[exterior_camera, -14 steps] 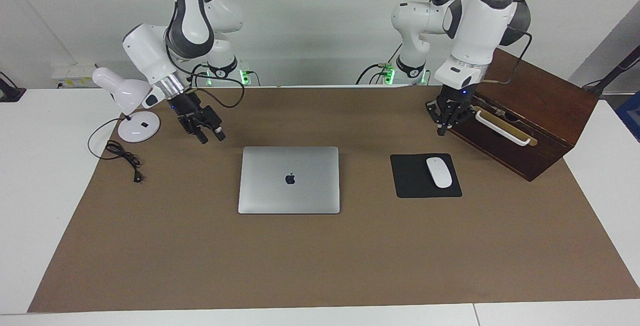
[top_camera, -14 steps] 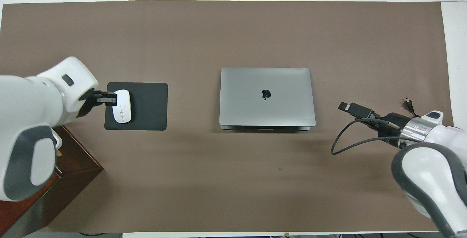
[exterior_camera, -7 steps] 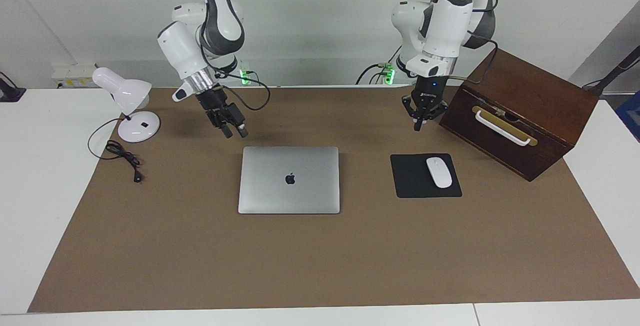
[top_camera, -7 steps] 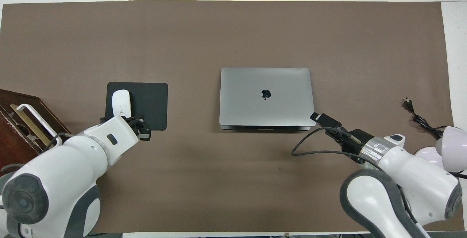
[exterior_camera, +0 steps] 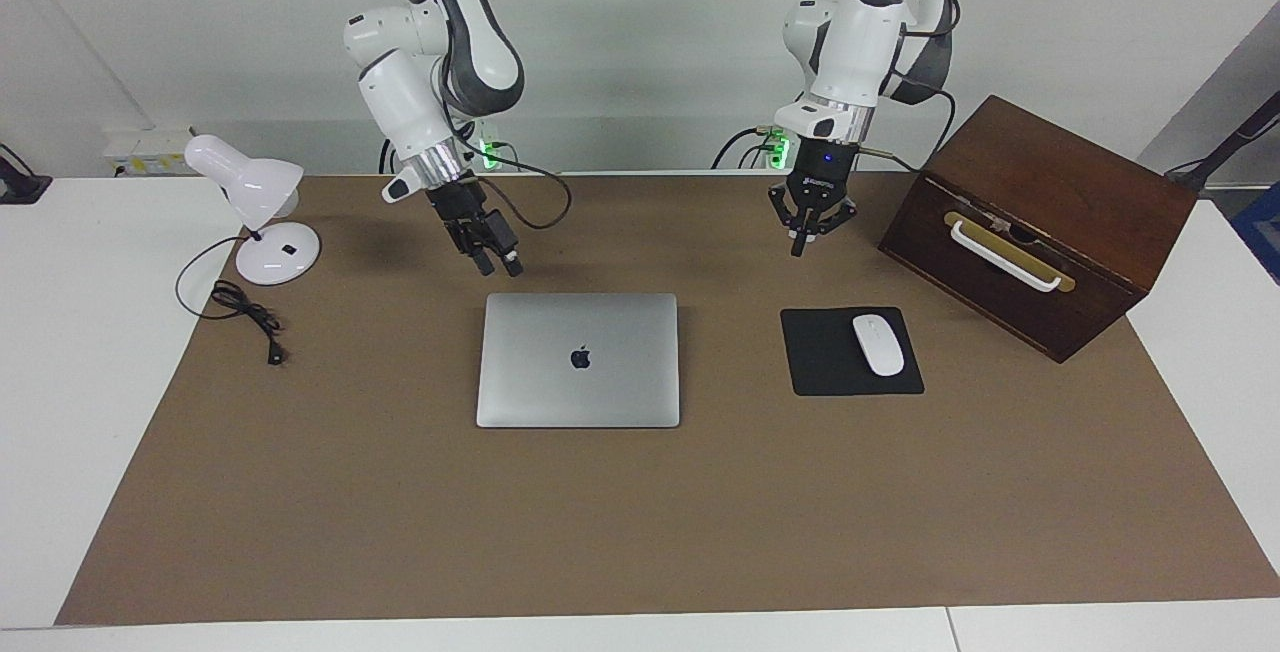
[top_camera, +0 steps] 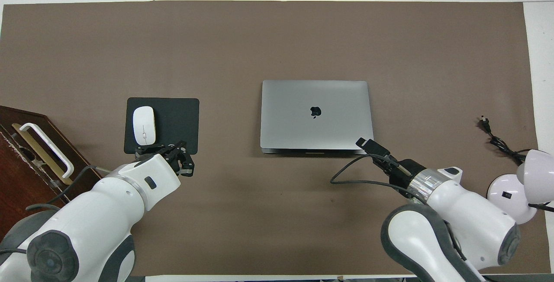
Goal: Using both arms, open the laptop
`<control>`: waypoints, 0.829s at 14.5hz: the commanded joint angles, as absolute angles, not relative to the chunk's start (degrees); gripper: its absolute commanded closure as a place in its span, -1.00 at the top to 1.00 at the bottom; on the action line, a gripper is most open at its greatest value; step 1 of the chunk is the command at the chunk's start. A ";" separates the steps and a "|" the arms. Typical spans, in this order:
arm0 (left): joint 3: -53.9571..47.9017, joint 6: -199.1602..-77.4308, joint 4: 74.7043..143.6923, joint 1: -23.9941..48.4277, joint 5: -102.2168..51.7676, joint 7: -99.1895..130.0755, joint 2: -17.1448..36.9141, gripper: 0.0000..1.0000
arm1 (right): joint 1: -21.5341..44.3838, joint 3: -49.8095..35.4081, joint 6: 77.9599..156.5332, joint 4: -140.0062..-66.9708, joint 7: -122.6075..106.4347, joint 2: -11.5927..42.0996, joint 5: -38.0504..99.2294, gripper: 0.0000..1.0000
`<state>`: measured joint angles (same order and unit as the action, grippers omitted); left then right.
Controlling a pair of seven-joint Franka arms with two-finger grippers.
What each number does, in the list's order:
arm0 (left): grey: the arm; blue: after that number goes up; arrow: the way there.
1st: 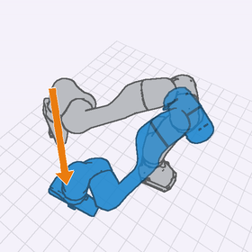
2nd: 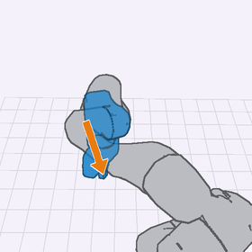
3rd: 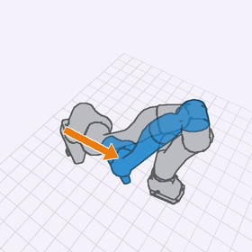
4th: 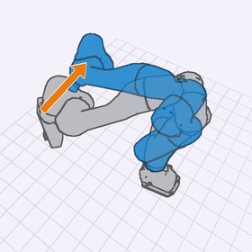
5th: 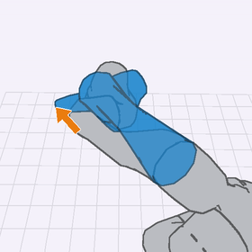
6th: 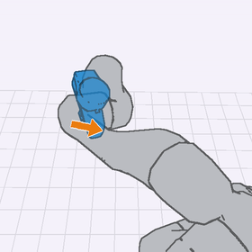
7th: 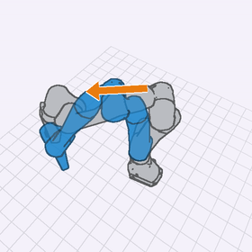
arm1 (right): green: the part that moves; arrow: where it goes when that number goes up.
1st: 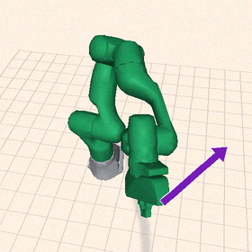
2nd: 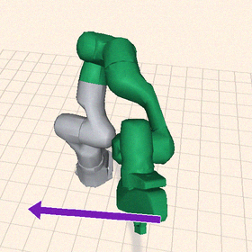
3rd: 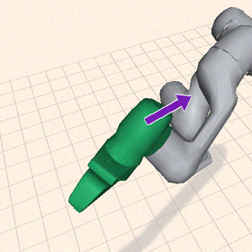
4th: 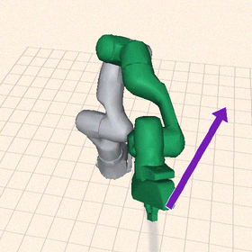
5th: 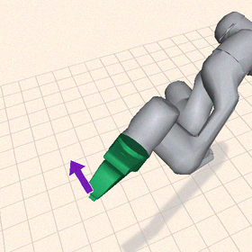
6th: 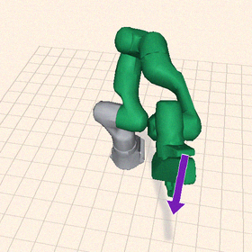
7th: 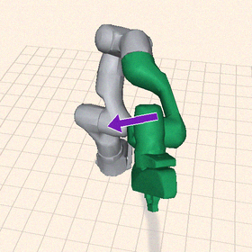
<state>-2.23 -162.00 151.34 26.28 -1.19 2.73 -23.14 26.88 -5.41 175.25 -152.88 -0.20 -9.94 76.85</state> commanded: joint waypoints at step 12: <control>-1.41 -191.50 156.01 37.17 -1.76 2.37 -5.81 -1.00 | 26.02 -5.19 177.54 -143.00 -1.49 -2.29 79.54 1.00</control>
